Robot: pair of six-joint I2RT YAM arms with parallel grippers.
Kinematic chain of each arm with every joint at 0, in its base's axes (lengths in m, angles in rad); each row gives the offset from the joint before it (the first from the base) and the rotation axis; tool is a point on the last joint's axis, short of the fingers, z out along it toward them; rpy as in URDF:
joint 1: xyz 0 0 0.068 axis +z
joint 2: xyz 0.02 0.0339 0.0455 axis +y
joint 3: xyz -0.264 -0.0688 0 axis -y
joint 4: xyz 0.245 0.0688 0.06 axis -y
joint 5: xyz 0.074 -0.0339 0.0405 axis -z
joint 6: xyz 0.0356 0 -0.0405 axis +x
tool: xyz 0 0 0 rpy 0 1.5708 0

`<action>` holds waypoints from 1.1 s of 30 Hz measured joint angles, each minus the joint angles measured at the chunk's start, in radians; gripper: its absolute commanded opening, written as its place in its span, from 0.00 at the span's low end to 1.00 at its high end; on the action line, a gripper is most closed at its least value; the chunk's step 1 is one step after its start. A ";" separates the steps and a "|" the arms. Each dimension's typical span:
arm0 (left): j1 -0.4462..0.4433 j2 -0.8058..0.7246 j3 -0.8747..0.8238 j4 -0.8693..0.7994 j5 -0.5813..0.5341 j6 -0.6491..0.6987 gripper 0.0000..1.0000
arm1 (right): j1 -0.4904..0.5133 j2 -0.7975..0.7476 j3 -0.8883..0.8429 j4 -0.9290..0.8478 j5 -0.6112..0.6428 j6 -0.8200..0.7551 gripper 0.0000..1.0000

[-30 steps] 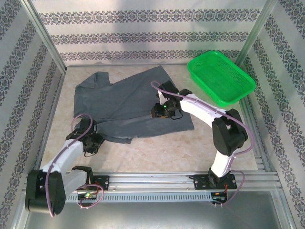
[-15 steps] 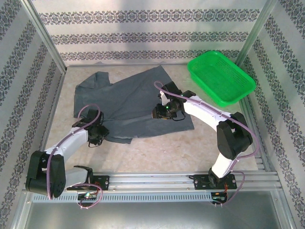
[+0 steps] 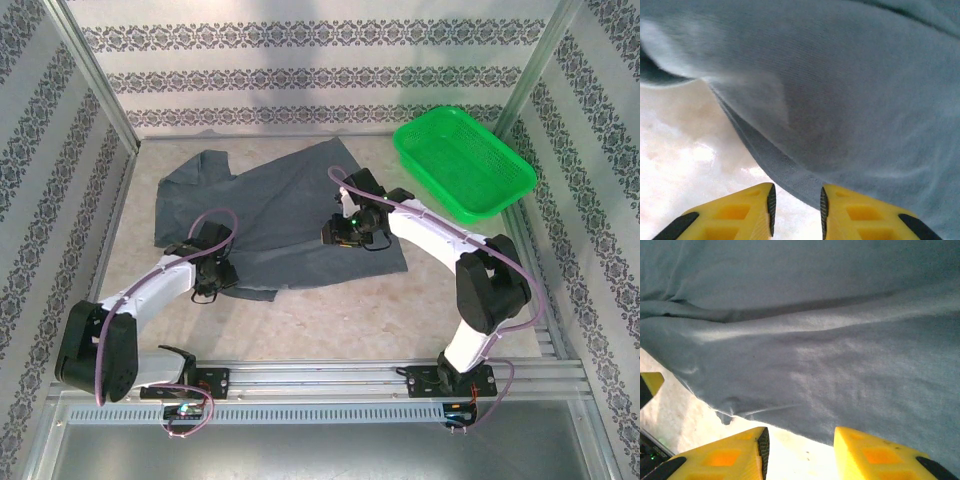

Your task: Fold and stack the t-shirts

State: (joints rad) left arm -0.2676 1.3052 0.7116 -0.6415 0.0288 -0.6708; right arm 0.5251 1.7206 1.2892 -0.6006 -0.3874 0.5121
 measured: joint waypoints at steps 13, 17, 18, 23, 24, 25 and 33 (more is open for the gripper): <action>-0.006 0.166 0.032 0.016 0.003 0.200 0.47 | -0.013 -0.013 -0.003 0.001 -0.003 0.013 0.40; -0.006 0.214 0.072 0.036 0.011 0.203 0.26 | -0.013 -0.018 -0.005 0.001 -0.005 0.016 0.40; -0.007 0.222 0.079 0.042 0.013 0.201 0.20 | -0.013 -0.019 -0.005 0.001 -0.006 0.016 0.40; -0.016 0.211 0.084 0.050 0.011 0.174 0.00 | -0.019 -0.023 -0.005 0.000 -0.007 0.016 0.40; -0.021 0.201 0.084 0.043 0.011 0.163 0.00 | -0.021 -0.024 -0.005 0.000 -0.007 0.016 0.40; -0.028 0.185 0.083 0.032 0.011 0.148 0.00 | -0.025 -0.025 -0.005 0.000 -0.007 0.016 0.40; -0.072 -0.034 0.055 -0.069 0.051 -0.007 0.00 | -0.039 0.015 0.013 0.003 -0.008 0.020 0.40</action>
State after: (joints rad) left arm -0.3393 1.2709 0.7670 -0.7105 0.0799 -0.6777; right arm 0.4858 1.7359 1.3022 -0.5980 -0.3954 0.5323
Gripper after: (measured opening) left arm 0.050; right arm 0.401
